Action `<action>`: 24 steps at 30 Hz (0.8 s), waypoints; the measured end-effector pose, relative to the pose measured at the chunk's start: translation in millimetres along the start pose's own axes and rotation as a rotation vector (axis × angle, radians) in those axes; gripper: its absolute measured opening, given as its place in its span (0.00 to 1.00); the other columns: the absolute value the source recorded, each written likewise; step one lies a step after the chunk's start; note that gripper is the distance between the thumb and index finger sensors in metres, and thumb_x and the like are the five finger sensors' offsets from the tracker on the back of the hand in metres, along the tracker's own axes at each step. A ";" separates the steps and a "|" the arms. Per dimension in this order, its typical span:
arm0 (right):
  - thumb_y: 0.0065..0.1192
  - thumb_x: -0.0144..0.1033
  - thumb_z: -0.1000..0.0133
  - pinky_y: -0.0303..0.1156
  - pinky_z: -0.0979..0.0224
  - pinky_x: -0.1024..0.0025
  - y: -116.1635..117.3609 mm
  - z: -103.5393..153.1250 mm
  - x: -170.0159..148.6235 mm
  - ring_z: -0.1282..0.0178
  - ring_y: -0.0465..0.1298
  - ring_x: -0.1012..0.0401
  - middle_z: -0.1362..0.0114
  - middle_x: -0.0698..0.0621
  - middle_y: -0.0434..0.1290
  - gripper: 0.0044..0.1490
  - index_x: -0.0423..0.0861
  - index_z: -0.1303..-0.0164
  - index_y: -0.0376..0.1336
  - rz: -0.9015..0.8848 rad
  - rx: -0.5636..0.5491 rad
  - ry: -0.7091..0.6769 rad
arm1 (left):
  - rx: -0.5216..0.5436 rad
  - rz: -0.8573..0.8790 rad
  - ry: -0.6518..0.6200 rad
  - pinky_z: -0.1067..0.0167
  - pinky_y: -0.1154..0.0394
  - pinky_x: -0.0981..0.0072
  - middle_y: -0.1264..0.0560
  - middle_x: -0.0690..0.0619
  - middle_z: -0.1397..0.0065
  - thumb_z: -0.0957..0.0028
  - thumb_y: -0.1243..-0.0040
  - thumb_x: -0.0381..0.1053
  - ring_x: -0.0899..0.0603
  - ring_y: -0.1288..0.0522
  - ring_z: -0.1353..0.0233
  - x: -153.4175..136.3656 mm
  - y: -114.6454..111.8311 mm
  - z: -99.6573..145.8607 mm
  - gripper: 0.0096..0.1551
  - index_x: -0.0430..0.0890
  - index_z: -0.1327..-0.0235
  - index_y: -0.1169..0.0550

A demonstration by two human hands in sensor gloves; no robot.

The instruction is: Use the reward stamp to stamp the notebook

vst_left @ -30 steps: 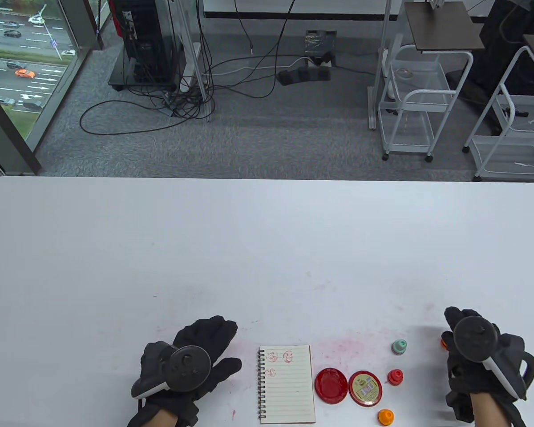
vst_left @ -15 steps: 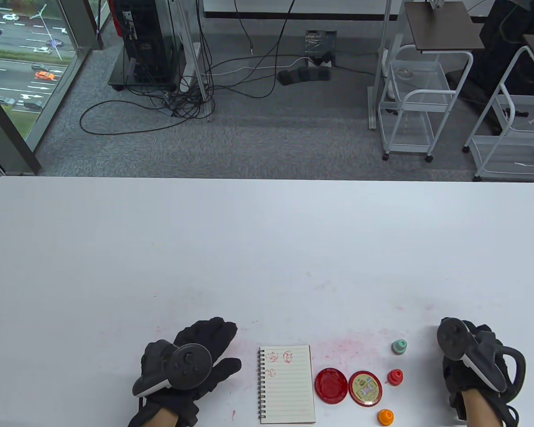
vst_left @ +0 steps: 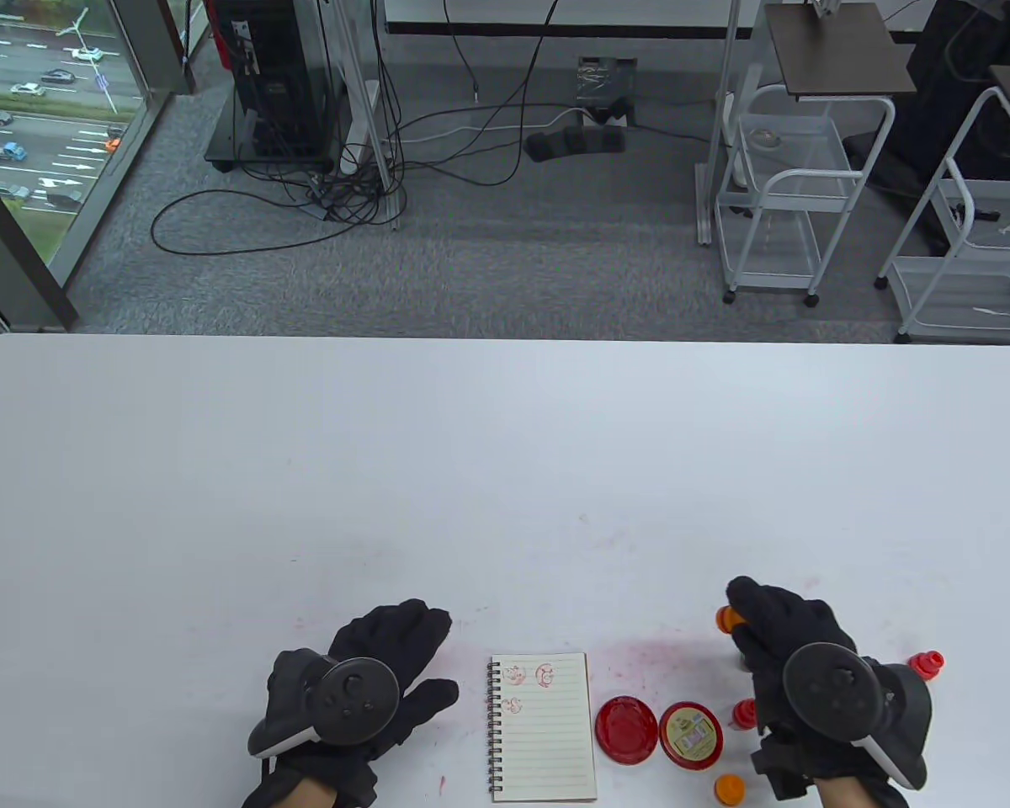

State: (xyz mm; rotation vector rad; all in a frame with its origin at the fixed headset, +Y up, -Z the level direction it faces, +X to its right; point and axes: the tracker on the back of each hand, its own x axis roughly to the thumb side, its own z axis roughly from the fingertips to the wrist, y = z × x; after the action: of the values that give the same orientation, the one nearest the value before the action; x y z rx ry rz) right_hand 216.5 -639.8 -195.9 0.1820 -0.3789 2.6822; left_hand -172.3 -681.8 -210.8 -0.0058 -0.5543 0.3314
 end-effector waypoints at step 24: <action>0.72 0.32 0.53 0.81 0.48 0.60 91.9 14.2 99.7 0.49 0.82 0.53 0.35 0.44 0.78 0.32 0.46 0.36 0.67 -0.515 0.126 -0.226 | 0.043 0.136 -0.149 0.30 0.32 0.33 0.33 0.39 0.19 0.50 0.42 0.66 0.31 0.30 0.24 35.3 -16.4 -6.4 0.47 0.43 0.20 0.31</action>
State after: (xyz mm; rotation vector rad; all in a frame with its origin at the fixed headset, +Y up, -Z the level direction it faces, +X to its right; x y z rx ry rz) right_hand 88.3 -685.1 -185.6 0.5441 -0.1942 2.1796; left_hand -135.8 -685.8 -196.5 0.0225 -0.6958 0.4789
